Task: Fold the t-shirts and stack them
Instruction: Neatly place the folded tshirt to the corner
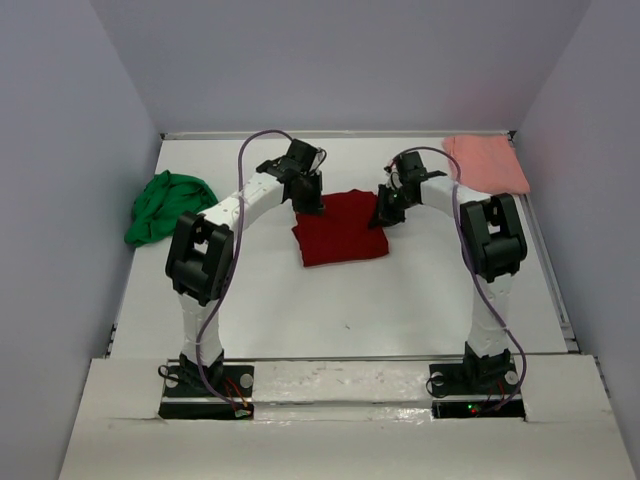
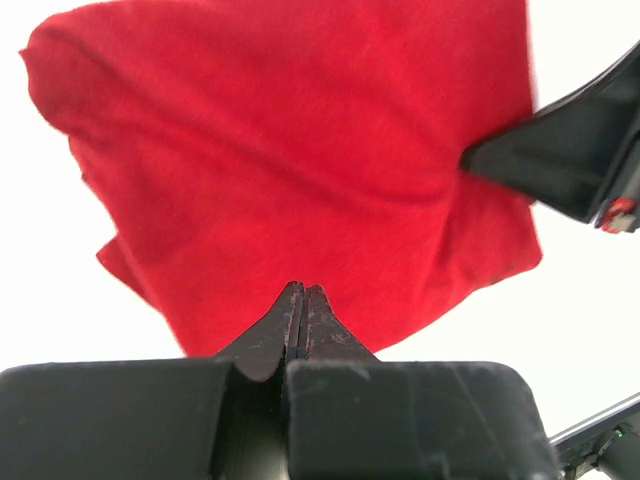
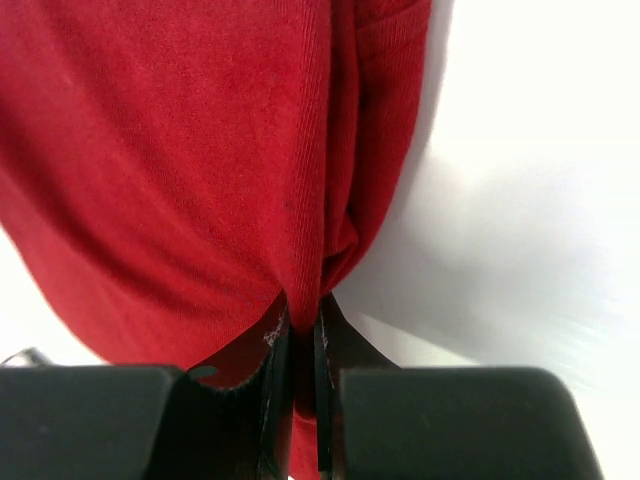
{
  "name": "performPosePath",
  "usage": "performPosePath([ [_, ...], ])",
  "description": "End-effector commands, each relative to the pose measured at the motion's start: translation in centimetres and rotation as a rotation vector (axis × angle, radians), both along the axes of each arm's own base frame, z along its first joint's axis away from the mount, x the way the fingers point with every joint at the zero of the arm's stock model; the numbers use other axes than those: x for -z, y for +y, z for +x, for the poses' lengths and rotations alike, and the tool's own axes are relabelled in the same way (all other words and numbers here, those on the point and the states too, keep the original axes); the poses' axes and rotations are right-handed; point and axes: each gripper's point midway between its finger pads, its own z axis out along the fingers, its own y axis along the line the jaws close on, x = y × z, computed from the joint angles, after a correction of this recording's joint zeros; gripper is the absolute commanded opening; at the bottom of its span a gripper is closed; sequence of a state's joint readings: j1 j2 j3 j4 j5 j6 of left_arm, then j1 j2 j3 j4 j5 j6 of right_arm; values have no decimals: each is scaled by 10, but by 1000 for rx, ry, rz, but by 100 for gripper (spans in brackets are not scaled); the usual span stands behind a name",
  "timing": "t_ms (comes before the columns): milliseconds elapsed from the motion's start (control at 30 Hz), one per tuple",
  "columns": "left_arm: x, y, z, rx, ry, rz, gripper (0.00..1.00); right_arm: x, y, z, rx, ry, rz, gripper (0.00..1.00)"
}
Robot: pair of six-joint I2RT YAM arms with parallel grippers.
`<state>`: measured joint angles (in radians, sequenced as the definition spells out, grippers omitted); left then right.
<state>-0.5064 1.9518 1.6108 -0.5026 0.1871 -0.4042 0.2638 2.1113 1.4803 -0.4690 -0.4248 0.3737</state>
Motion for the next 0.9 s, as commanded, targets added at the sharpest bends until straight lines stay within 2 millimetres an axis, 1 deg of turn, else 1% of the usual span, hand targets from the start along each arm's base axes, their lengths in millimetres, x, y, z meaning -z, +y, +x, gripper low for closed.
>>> performPosePath([
  [0, -25, -1, -3, 16, -52, -35, 0, -17, -39, 28, 46, -94, -247, 0],
  [133, -27, 0, -3, 13, -57, -39, 0, -29, -47, 40, 52, -123, -302, 0],
  [167, -26, 1, -4, 14, -55, -37, 0, -39, -47, 48, 54, -148, -308, 0],
  [233, -25, 0, -3, 15, -54, -38, 0, -49, -49, 57, 56, -177, -323, 0],
  [300, -25, 0, -4, 15, -56, -38, 0, -53, -51, 61, 50, -187, -340, 0],
  [333, -23, 1, -4, 15, -53, -38, 0, -51, -51, 64, 44, -187, -350, 0],
  [367, -22, 0, -5, 17, -48, -39, 0, -58, -50, 71, 37, -209, -351, 0],
  [467, -21, -1, -6, 24, -42, -47, 0, -56, -51, 81, 17, -213, -377, 0],
  [533, -21, -2, -7, 25, -41, -51, 0, -48, -57, 85, 14, -207, -419, 0],
  [600, -21, -1, -7, 25, -43, -47, 0, -45, -58, 90, 8, -209, -432, 0],
  [633, -21, -1, -8, 27, -43, -47, 0, -50, -62, 96, 23, -223, -457, 0],
  [667, -21, 0, -7, 25, -42, -43, 0, -43, -64, 99, 14, -216, -475, 0],
  [700, -21, 1, -8, 26, -41, -41, 0, -44, -66, 102, 19, -220, -491, 0],
  [733, -21, 0, -7, 30, -43, -42, 0, -50, -69, 108, 29, -237, -511, 0],
  [800, -22, 1, -8, 31, -42, -40, 0, -52, -73, 113, 39, -248, -534, 0],
  [833, -22, 1, -8, 32, -44, -41, 0, -60, -75, 120, 51, -276, -547, 0],
  [867, -22, 0, -8, 33, -44, -42, 0, -63, -76, 123, 52, -285, -554, 0],
])
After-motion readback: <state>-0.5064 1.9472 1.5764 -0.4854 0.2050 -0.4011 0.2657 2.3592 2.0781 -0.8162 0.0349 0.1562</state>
